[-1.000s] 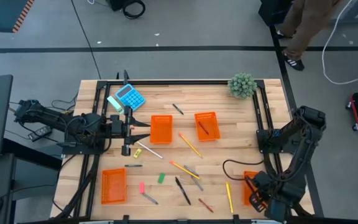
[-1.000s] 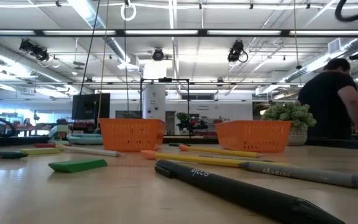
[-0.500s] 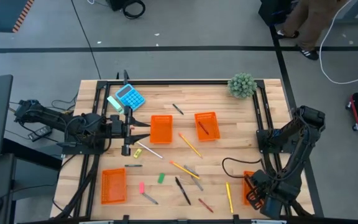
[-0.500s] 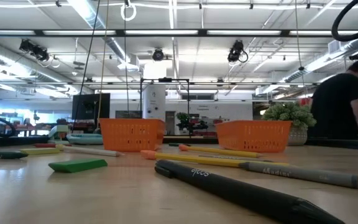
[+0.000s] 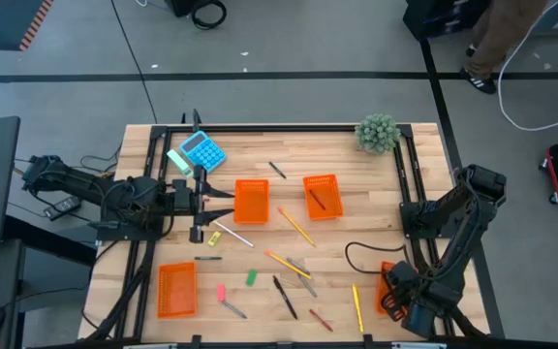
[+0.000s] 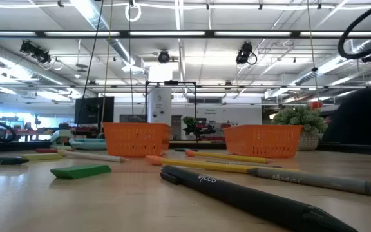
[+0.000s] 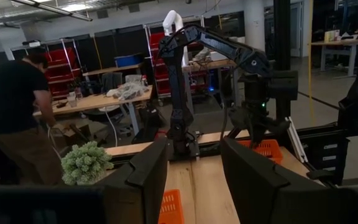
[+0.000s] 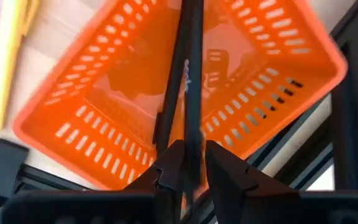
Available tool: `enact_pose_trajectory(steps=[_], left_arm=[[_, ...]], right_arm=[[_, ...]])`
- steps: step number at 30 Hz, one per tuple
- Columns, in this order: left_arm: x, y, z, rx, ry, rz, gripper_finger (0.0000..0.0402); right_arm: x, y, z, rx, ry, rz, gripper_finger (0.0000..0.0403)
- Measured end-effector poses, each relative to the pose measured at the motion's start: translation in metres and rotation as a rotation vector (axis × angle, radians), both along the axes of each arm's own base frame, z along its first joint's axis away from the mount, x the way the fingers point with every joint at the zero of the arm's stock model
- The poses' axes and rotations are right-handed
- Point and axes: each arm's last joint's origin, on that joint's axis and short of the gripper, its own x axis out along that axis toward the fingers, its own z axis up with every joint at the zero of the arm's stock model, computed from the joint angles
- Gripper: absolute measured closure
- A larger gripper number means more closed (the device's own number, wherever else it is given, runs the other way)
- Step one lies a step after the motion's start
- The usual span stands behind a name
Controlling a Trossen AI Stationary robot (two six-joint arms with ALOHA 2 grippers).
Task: Sort crayons/erasers/pens/pencils in bins
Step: Put the top black pen into the bottom right orange bin, then put the yellow pen into the bottom right orange bin
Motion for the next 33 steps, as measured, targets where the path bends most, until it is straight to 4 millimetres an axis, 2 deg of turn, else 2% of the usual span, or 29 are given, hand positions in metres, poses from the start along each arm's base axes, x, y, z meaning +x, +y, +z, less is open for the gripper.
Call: enact_pose_trajectory(steps=[12,18,23,27,33], left_arm=[[0.000,0.000,0.000,0.001,-0.001,0.000,0.0239],[0.000,0.000,0.000,0.001,-0.001,0.000,0.0239],[0.000,0.000,0.000,0.001,-0.001,0.000,0.0239],[0.000,0.000,0.000,0.001,-0.001,0.000,0.0239],[0.000,0.000,0.000,0.002,-0.001,0.000,0.0239]], right_arm=[[-0.001,0.000,-0.004,0.020,0.009,0.011,0.0322],[0.000,0.004,0.005,0.061,0.018,0.020,0.0324],[0.005,-0.002,0.012,0.038,-0.062,0.007,0.0324],[0.016,-0.009,0.015,0.001,-0.180,0.019,0.0324],[0.048,-0.013,0.017,0.078,-0.296,0.116,0.0325]])
